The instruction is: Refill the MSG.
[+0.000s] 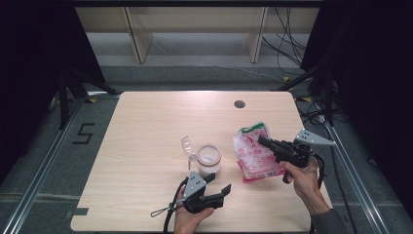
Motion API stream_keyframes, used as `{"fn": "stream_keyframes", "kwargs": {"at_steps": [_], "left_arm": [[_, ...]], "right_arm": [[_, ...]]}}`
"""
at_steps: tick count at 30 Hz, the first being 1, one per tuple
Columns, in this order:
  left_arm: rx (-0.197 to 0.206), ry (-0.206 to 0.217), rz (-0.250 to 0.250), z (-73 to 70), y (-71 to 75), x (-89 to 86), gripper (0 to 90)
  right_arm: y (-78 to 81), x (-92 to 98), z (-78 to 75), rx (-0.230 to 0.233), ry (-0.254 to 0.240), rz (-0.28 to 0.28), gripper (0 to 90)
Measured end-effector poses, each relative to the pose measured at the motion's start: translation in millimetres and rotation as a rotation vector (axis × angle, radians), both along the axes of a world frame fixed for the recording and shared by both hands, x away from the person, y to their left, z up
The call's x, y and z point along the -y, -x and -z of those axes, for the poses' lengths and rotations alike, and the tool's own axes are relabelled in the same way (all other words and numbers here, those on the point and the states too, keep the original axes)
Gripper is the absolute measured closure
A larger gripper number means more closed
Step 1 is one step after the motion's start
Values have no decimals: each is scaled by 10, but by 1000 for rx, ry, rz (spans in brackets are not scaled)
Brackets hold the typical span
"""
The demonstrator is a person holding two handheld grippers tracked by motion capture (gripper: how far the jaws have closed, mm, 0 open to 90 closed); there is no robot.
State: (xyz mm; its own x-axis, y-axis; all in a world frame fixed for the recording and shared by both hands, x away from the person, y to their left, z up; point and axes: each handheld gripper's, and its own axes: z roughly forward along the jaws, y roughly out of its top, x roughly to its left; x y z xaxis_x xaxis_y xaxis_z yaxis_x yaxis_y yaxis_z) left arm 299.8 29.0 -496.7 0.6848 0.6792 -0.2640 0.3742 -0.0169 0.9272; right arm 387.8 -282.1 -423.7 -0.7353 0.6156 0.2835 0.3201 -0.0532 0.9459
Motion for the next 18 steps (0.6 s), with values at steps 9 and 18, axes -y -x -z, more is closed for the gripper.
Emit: {"fn": "stream_keyframes", "kwargs": {"at_steps": [9,18], "left_arm": [[-9,-13,-14,-13,7,-36,307],[-9,9,-25,-23,4,-60,311]], "right_arm": [[83,164,55,-46,-22,51,900],[135,306,127,-39,-25,89,900]]}}
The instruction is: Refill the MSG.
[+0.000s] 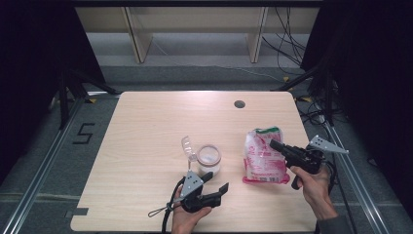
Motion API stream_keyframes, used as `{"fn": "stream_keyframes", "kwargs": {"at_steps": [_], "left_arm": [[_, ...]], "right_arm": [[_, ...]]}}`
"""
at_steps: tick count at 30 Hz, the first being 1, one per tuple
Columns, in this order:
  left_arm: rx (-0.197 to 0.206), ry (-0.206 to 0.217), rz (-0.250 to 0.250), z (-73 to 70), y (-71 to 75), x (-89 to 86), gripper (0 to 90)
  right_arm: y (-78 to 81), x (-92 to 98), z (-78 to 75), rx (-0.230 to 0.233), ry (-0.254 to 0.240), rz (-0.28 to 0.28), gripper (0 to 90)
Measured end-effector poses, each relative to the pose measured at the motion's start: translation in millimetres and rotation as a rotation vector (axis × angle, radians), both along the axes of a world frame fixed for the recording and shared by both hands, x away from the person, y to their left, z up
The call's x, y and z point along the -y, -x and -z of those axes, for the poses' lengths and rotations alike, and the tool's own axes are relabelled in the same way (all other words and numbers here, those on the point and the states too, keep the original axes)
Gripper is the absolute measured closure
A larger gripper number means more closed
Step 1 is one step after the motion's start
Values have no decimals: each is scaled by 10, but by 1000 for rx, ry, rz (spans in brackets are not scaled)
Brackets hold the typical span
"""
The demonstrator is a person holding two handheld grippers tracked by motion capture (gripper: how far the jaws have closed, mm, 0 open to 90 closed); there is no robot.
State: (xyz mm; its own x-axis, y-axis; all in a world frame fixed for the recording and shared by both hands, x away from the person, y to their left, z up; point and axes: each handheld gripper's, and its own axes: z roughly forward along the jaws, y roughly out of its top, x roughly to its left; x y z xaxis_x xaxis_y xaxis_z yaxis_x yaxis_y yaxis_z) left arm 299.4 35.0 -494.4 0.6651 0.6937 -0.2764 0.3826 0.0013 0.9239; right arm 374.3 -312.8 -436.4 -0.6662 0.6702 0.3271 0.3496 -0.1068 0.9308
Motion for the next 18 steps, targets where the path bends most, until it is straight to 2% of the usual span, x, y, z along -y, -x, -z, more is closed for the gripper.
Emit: {"fn": "stream_keyframes", "kwargs": {"at_steps": [2,3,6,8,9,10,11,12,13,14,15,16,18], "left_arm": [[1,-9,0,-5,-3,-19,310],[-1,-1,-4,-5,-2,-20,309],[-5,-2,-7,-8,-5,-33,302],[-8,0,-6,-7,-5,-45,300],[-3,6,-4,0,-12,-51,298],[3,17,1,8,-20,-53,298],[-6,14,-12,4,-14,-55,298],[-8,15,-13,5,-15,-62,298],[-4,20,-9,9,-21,-67,298],[-5,25,-12,9,-21,-68,299],[-6,25,-14,8,-21,-73,298],[-7,23,-15,8,-21,-76,299],[-7,23,-16,9,-23,-76,299]], "right_arm": [[20,6,4,-29,-18,15,900],[6,37,20,0,0,8,900],[22,53,26,-7,9,22,900],[37,68,43,-22,-17,31,900],[42,91,50,-26,-5,38,900],[60,93,58,-48,-16,52,900],[53,119,73,-32,-5,57,900],[69,139,88,-41,-10,57,900],[51,148,105,-21,-24,51,900],[83,163,113,-47,-35,56,900],[64,193,132,-18,-15,58,900],[81,194,131,-37,-12,68,900],[81,214,151,-33,-7,78,900]]}}
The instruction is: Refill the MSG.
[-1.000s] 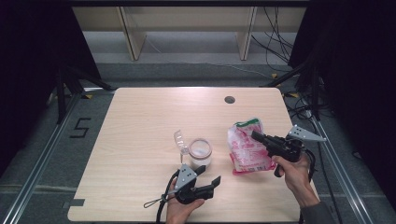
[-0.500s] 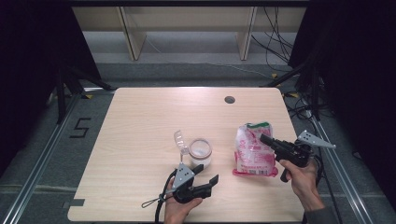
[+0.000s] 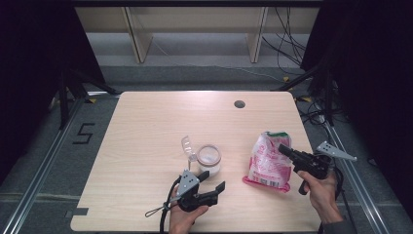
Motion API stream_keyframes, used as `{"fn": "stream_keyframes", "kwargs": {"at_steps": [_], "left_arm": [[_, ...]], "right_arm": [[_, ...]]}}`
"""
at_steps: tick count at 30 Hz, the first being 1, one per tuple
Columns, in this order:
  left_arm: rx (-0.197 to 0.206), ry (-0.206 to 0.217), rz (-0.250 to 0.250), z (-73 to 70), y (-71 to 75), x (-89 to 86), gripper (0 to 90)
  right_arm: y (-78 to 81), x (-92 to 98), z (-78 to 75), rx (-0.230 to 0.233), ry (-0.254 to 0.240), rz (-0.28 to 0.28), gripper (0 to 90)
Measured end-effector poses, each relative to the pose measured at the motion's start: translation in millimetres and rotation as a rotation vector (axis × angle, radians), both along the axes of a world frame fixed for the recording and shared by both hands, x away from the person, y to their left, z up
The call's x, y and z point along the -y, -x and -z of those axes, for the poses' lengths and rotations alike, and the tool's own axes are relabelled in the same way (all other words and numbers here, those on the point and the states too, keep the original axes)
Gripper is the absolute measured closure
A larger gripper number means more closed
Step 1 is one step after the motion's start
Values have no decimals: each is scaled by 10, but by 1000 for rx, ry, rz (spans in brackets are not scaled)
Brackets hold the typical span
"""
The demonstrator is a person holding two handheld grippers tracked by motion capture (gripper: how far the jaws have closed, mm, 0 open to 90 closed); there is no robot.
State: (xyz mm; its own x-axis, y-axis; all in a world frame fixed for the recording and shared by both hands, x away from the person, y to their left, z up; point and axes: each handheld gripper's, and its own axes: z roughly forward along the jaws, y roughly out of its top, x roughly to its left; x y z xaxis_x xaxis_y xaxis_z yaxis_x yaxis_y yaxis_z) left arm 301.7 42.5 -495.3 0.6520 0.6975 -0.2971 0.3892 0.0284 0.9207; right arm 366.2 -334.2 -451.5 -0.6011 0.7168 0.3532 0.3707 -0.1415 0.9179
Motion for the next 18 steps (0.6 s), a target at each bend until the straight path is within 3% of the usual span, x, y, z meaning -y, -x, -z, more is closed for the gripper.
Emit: {"fn": "stream_keyframes", "kwargs": {"at_steps": [6,8,9,10,14,15,16,17,18], "left_arm": [[-3,-9,-1,2,4,11,298],[-2,-11,2,3,3,13,299],[0,-12,3,4,2,12,299],[-3,-11,-1,3,4,12,299],[-2,-9,-4,1,4,8,299],[-2,-10,-3,3,4,7,299],[-2,-8,-3,3,5,7,299],[-5,-14,-7,1,6,7,299],[-5,-12,-6,2,4,8,299]], "right_arm": [[-22,116,102,-27,18,36,900],[-20,134,124,-71,9,48,900],[-50,159,147,-38,32,43,900],[-47,159,144,-57,30,51,900],[-92,208,191,-51,62,63,900],[-67,197,189,-87,37,63,900],[-81,210,195,-97,61,74,900],[-102,224,221,-69,53,79,900],[-93,232,216,-105,65,81,900]]}}
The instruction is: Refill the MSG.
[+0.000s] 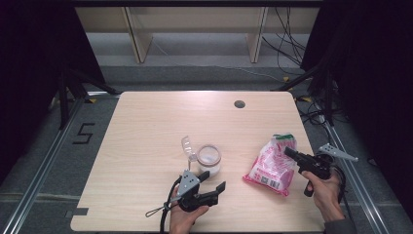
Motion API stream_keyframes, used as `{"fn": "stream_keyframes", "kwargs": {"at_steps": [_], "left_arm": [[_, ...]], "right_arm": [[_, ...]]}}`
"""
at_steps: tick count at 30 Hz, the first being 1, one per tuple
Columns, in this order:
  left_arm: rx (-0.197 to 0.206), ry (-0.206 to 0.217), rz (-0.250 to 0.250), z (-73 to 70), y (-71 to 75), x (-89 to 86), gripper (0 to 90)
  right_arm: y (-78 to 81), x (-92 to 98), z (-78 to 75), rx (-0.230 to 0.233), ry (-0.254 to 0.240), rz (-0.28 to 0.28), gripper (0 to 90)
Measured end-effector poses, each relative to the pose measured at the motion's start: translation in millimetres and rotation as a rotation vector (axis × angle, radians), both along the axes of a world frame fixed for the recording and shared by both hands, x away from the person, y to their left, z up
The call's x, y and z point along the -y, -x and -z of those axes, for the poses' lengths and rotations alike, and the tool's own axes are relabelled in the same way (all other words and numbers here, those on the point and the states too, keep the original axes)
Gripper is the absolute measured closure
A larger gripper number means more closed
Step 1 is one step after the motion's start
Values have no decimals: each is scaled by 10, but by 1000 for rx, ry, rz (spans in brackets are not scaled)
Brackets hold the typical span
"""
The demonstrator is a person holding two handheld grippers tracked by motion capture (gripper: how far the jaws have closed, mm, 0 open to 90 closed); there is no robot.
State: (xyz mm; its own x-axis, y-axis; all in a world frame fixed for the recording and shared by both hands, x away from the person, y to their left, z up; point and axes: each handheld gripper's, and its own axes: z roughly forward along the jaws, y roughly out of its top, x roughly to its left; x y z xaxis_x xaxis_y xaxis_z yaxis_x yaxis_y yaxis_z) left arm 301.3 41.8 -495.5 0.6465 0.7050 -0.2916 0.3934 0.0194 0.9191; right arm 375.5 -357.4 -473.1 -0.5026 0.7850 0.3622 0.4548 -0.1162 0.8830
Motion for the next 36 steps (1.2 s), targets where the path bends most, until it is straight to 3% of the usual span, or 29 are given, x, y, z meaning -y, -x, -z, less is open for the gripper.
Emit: {"fn": "stream_keyframes", "kwargs": {"at_steps": [2,3,6,7,8,9,10,11,12,20,21,22,23,26,31,33,36], "left_arm": [[-2,-2,1,1,0,2,299],[-3,-1,1,1,0,3,299],[-1,-6,3,0,0,-5,300],[1,-6,2,-1,-1,-7,300],[2,11,1,1,-2,0,300],[2,0,3,0,-4,-14,299],[3,0,3,0,-5,-17,299],[3,-2,5,0,-6,-22,299],[5,8,12,7,-14,-21,298],[1,-6,8,13,-18,-43,296],[-4,-8,5,14,-17,-47,296],[-6,-4,2,16,-18,-48,296],[-9,-11,-2,12,-15,-53,296],[-1,10,4,22,-27,-61,294],[-9,-1,-7,17,-27,-82,291],[-9,-2,-5,22,-29,-84,291],[-4,6,-1,27,-37,-91,291]], "right_arm": [[-26,2,26,2,-15,7,900],[-20,2,21,-21,-21,7,900],[-54,24,49,2,-7,4,900],[-48,24,43,-23,-12,5,900],[-58,36,56,-14,-4,7,900],[-66,44,63,-19,12,19,900],[-56,49,58,-52,15,13,900],[-57,40,72,-55,-4,29,900],[-85,63,98,-18,31,27,900],[-89,74,128,-41,31,31,896],[-69,67,124,-71,21,42,894],[-78,90,130,-63,47,41,892],[-68,77,134,-84,19,49,890],[-75,100,144,-70,46,48,880],[-64,87,161,-58,87,64,867],[-58,89,162,-69,97,73,856],[-31,82,163,-109,72,87,823]]}}
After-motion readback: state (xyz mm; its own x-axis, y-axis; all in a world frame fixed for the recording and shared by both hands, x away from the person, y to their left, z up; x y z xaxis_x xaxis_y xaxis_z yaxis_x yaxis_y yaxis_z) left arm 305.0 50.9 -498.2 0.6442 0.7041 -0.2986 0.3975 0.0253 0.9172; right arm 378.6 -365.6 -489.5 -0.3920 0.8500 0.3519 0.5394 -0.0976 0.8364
